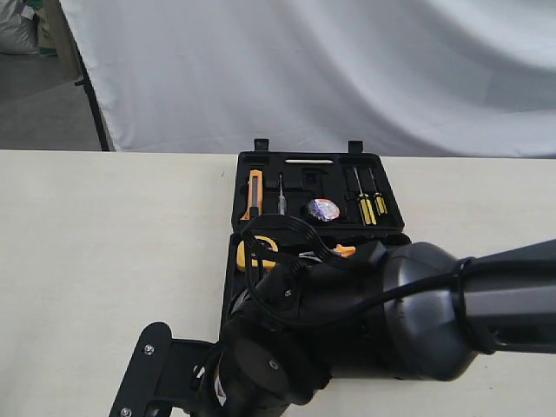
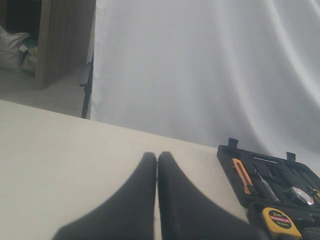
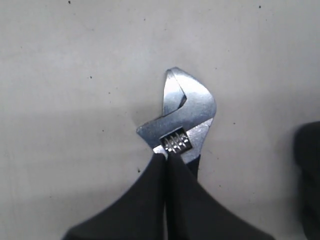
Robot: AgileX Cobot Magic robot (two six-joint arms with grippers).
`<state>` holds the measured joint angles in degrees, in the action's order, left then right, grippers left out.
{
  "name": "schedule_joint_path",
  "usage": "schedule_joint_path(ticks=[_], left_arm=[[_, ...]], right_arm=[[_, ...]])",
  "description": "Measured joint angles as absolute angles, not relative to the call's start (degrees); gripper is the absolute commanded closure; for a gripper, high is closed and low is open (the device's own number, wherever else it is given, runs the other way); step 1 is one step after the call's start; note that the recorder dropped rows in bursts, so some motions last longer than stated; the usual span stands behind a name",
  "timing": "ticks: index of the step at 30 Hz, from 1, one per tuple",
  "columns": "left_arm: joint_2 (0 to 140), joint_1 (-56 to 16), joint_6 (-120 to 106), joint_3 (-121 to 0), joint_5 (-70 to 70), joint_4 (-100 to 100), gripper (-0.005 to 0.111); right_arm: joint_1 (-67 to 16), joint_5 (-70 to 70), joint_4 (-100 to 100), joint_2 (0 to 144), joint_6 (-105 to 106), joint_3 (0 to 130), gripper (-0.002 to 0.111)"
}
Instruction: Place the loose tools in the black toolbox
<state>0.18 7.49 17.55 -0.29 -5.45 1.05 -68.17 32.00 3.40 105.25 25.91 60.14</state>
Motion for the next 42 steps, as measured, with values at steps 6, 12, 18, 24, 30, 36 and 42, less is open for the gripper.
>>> schedule_joint_path(ticks=[6, 12, 18, 24, 30, 36, 42], left_arm=[[0.2, 7.5, 17.5, -0.3, -5.4, 1.1, 0.106], [0.2, 7.5, 17.5, -0.3, -5.4, 1.1, 0.106], [0.2, 7.5, 17.5, -0.3, -5.4, 1.1, 0.106], [0.2, 7.5, 17.5, -0.3, -5.4, 1.1, 0.106], [0.2, 7.5, 17.5, -0.3, -5.4, 1.1, 0.106], [0.2, 7.5, 17.5, -0.3, -5.4, 1.1, 0.106], [0.2, 7.5, 17.5, -0.3, -5.4, 1.1, 0.106]], right_arm=[[-68.2, 31.1, 3.4, 105.3, 25.9, 60.1, 0.109], [-68.2, 30.1, 3.4, 105.3, 25.1, 60.1, 0.109], [-68.2, 28.1, 3.4, 105.3, 22.5, 60.1, 0.101], [-68.2, 26.0, 3.4, 105.3, 20.0, 60.1, 0.057], [-68.2, 25.8, 3.4, 105.3, 19.5, 60.1, 0.058], [-68.2, 25.0, 3.1, 107.6, 19.4, 60.1, 0.058], [-68.2, 24.9, 3.1, 112.3, 18.8, 61.1, 0.059]])
